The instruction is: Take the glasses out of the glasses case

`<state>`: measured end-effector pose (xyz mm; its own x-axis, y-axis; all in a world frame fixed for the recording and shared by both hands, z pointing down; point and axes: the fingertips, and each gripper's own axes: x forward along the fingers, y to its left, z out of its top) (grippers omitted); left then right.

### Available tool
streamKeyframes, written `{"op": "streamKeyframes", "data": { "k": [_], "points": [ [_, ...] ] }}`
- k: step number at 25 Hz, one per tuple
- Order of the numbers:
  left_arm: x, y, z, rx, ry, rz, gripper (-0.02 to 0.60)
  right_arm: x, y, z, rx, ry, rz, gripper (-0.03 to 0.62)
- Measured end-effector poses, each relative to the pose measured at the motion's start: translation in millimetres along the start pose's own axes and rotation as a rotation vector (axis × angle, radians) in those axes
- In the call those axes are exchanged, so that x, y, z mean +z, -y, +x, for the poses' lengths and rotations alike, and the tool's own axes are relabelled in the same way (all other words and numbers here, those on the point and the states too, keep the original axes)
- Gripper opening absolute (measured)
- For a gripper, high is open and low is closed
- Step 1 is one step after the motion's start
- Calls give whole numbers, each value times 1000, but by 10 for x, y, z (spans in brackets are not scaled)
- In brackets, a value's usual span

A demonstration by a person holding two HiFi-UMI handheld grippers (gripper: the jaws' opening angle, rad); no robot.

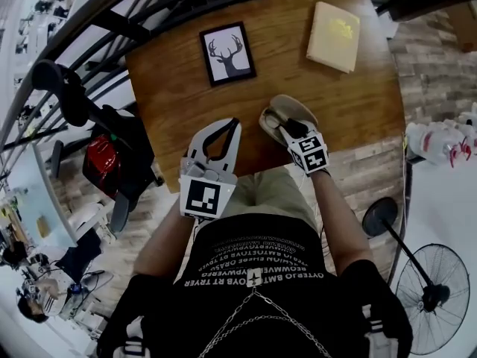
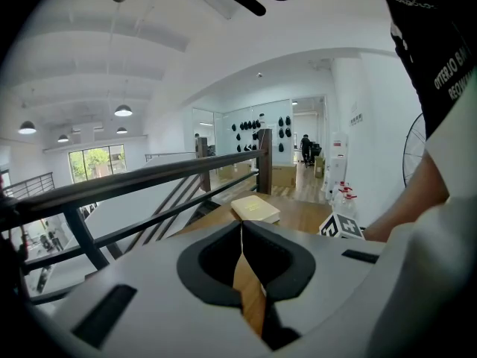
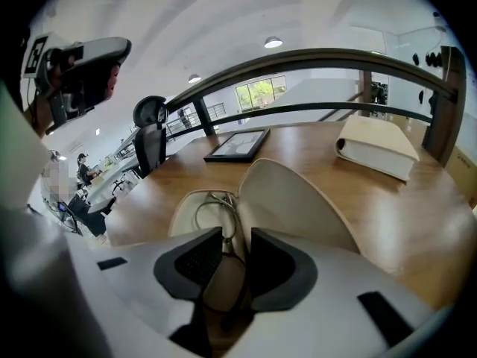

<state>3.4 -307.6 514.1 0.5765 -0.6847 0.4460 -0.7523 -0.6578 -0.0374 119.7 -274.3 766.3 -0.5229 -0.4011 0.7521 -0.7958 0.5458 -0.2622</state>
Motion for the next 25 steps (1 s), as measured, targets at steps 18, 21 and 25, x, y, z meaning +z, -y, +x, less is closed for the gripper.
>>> {"op": "streamKeyframes", "data": {
  "k": [18,21,25],
  "points": [
    [65,-48,-369,8,29,-3,29,136,53,-230,-146,38,-67,28],
    [90,-52,-427,-1,32,-19,29,225,34,-366,-159,75,-47,28],
    [165,-110,-512,4,55,-35,29,411,-4,-544,-172,123,-41,28]
  ]
}}
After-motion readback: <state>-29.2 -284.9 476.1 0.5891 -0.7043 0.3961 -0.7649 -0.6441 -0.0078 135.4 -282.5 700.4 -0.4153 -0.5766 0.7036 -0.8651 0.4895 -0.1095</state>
